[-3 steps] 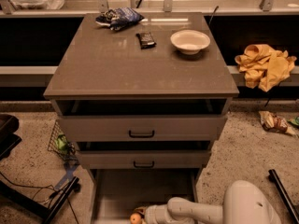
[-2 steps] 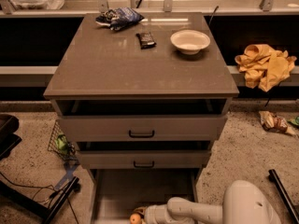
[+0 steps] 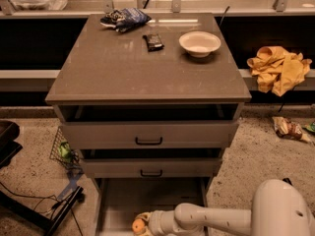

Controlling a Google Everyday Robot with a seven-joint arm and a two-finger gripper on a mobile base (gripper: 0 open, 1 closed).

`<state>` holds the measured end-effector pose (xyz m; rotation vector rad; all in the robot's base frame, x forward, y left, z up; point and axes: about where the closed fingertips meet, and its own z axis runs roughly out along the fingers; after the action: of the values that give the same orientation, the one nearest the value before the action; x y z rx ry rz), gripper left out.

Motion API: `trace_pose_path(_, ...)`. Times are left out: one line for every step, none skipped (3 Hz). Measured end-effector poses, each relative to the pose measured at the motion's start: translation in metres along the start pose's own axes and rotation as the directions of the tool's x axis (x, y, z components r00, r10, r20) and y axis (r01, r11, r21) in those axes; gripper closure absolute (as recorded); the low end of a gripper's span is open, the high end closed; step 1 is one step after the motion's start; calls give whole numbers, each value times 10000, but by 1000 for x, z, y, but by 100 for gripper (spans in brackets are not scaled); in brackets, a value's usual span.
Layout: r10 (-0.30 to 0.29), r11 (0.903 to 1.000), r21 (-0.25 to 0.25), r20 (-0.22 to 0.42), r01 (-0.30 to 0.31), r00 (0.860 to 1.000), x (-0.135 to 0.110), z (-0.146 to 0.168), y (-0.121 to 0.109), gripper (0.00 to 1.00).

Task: Pick orange from bottom drawer and place on counter

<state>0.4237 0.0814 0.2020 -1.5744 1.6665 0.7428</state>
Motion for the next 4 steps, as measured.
trace_pose_path(253,9996,-102,490,-249,9985,-60,-49,11,100)
trace_pose_path(677,9961,-662,1354,-591,9885,-122,-114,20,100)
trace_pose_path(942,9943,-679,2043,-819,9744,-175,-173,12,100)
trace_pose_path(958,9952,-73,2755,-976,9565,-220,-223,-8,100)
